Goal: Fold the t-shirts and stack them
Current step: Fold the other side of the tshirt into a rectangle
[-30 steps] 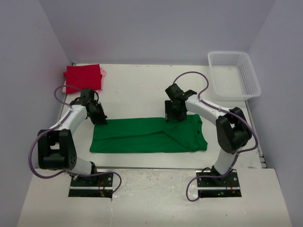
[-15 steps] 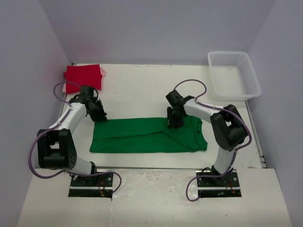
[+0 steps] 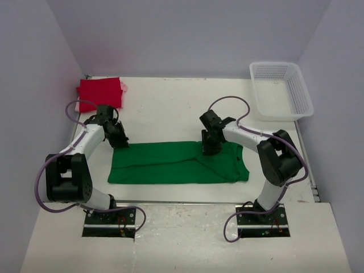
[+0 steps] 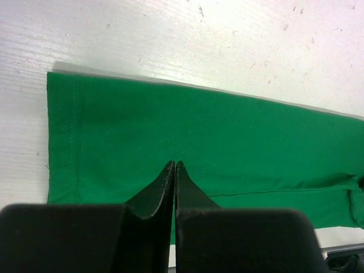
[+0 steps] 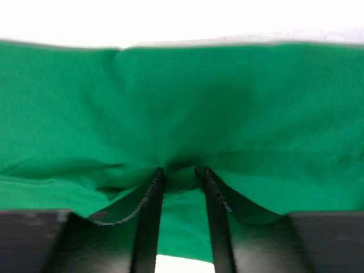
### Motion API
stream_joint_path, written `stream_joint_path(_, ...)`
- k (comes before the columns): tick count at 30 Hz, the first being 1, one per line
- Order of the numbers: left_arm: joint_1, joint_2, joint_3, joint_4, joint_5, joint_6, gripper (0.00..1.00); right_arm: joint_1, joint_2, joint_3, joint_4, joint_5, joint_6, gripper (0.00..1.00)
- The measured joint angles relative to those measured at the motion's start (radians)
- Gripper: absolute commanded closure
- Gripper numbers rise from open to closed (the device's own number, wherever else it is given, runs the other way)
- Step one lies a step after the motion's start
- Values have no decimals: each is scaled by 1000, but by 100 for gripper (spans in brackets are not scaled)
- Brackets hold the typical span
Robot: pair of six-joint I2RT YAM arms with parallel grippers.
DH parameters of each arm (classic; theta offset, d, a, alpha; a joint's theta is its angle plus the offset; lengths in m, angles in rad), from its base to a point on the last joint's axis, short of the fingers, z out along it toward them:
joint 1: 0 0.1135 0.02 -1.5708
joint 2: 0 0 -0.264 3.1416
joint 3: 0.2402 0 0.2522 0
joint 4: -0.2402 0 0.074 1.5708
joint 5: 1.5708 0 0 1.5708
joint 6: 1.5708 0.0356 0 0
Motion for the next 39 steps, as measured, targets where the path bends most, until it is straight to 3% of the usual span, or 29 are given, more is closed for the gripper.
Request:
stream_joint_path(1,0,0,-2,-1,0,0,100,3,-9,-6,2,0,2,72)
stream_joint_path(6,0,0,-6,4,1,0,100,11,-43,-36,1,-1,7,74)
stream_joint_path(9,0,0,-15,4,3,0,100,13,-44,-37,2,-2,9,87)
stream_joint_path(12,0,0,-16,4,4,0,100,15,-44,-38,2,-2,13,93)
stream_joint_path(22,0,-3,-18,4,6,0,100,104,-66,-38,-27,38,38,94)
stream_joint_path(23,0,-5,-18,4,6,0,100,126,-71,-38,-37,48,48,88)
stream_joint_path(25,0,-8,-18,4,6,0,100,211,-99,-44,-66,88,105,60)
stream_joint_path(26,0,-10,-18,4,6,0,100,263,-119,-52,-76,98,142,29)
stream_joint_path(27,0,-12,-18,3,6,0,100,335,-150,-71,-75,129,184,13)
stream_joint_path(28,0,-13,-18,4,6,0,100,426,-192,-98,-80,147,235,9)
stream_joint_path(30,0,-18,-23,5,6,0,100,574,-269,-146,-89,154,309,10)
stream_joint_path(32,0,-21,-29,5,7,0,100,628,-310,-166,-122,158,363,9)
stream_joint_path(37,-6,-23,-35,5,7,0,100,553,-298,-165,-169,232,398,13)
stream_joint_path(39,-16,-31,-40,7,6,0,100,502,-286,-165,-173,247,377,19)
